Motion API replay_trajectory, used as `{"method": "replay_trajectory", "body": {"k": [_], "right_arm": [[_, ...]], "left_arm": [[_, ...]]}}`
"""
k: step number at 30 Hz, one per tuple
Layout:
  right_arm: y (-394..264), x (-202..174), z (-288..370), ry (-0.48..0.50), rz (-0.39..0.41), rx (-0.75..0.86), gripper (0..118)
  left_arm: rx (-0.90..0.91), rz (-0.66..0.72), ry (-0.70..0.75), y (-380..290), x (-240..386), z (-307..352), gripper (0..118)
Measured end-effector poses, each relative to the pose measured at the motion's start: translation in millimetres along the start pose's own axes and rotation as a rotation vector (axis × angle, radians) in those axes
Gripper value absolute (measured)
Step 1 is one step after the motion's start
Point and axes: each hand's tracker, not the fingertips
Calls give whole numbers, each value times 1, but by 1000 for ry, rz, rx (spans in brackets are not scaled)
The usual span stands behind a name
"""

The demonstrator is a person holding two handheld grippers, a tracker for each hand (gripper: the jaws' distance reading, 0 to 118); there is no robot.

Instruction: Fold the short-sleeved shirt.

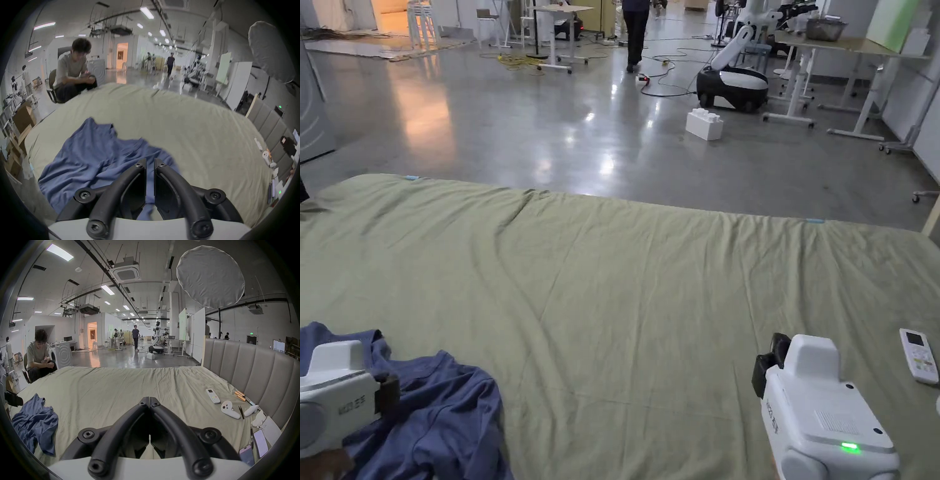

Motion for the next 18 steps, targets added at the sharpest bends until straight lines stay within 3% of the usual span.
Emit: {"method": "replay_trajectory", "body": {"k": [3,5,7,9,14,16,17,18], "right_arm": [[-3,-4,-3,7,10,-13,1],[-6,-7,-4,10,4,-37,1],[-9,-10,-4,17,15,-40,1],[-13,-13,-4,23,29,-50,1],[-20,-16,-10,29,46,-74,1],[-21,-17,-10,31,50,-81,1],[-21,-18,-10,30,53,-83,1],[-22,-19,-10,28,56,-84,1]], "left_arm": [[-88,-19,36,-7,-29,-25,15],[-128,-28,65,-14,-43,-41,44],[-140,-49,94,-21,-51,-51,84],[-172,-57,116,-26,-59,-60,103],[-243,-34,141,-38,-63,-74,103],[-316,-29,138,-45,-52,-70,90],[-245,25,97,-67,-76,-112,87],[-186,29,161,-69,-74,-110,86]]}}
